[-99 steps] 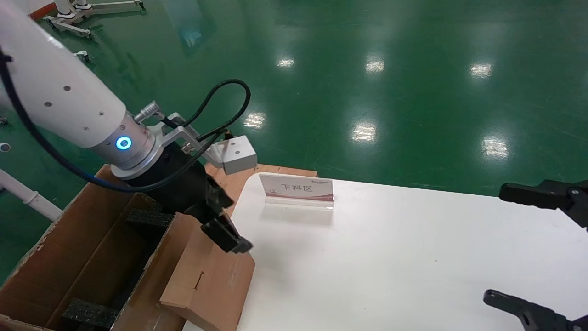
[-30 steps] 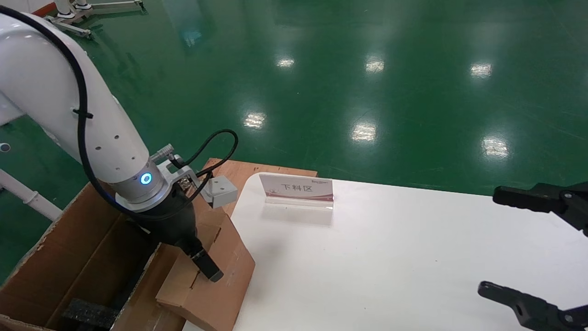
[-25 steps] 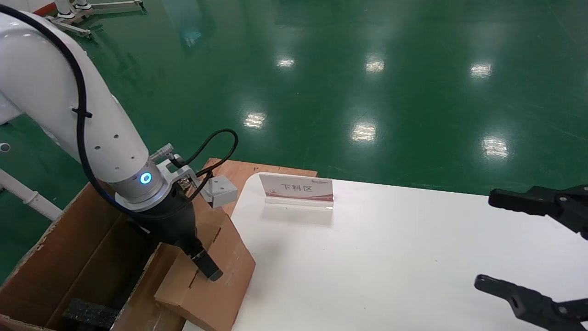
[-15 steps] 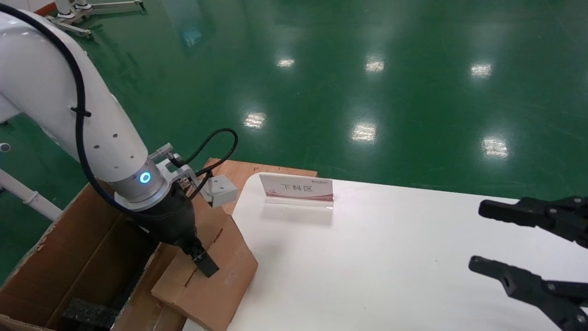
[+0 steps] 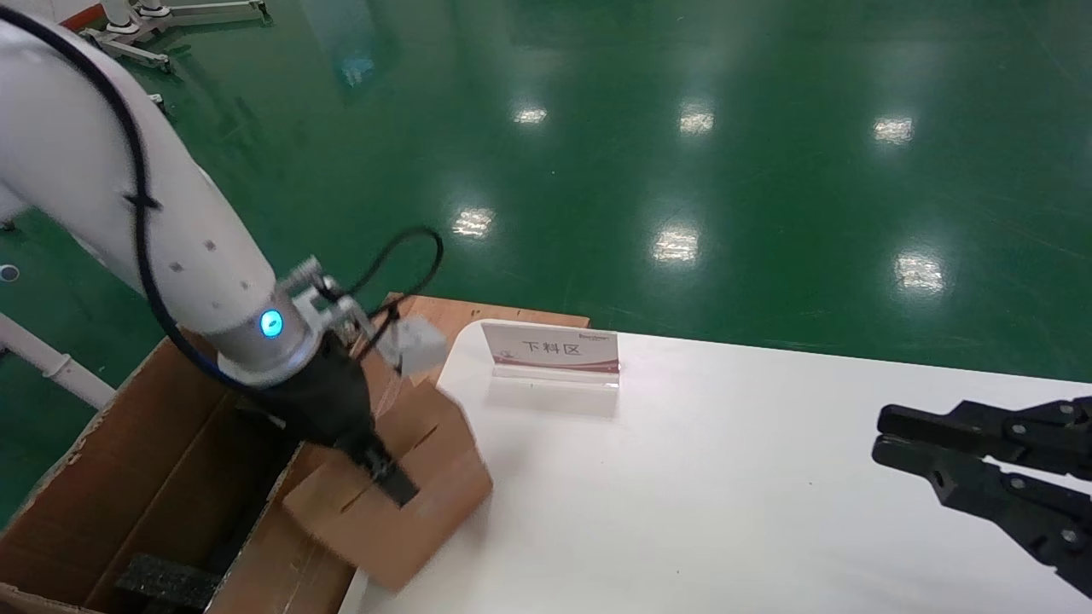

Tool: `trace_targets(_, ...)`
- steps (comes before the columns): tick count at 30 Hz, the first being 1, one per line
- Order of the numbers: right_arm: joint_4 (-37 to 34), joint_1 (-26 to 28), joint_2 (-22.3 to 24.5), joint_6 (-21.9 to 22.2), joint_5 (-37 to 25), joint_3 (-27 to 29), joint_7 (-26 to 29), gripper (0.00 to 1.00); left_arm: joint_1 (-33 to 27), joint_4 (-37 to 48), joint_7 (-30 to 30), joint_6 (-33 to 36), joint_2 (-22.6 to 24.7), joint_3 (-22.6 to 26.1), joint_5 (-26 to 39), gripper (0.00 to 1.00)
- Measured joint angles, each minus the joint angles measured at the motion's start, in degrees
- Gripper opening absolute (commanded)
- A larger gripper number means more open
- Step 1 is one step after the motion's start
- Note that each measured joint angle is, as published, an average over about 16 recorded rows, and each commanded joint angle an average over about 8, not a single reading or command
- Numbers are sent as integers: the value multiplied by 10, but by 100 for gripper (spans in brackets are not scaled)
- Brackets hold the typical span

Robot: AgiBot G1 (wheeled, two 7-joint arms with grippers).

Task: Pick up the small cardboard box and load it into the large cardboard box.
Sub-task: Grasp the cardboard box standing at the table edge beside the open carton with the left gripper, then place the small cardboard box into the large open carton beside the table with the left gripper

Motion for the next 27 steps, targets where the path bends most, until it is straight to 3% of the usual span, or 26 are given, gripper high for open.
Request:
trace_targets(18, 0, 0, 0, 0, 0, -1, 0, 0, -197, 33, 13, 79, -41, -68, -23, 0)
trace_targets(19, 0, 0, 0, 0, 0, -1, 0, 4, -208, 36, 16, 85, -41, -67, -22, 0)
trace_targets(26, 0, 0, 0, 0, 1, -1, -1, 91, -281, 46, 35, 112, -40, -29, -13, 0)
trace_targets(27, 0, 0, 0, 0, 1, -1, -1, 100, -290, 46, 37, 114, -39, -20, -13, 0)
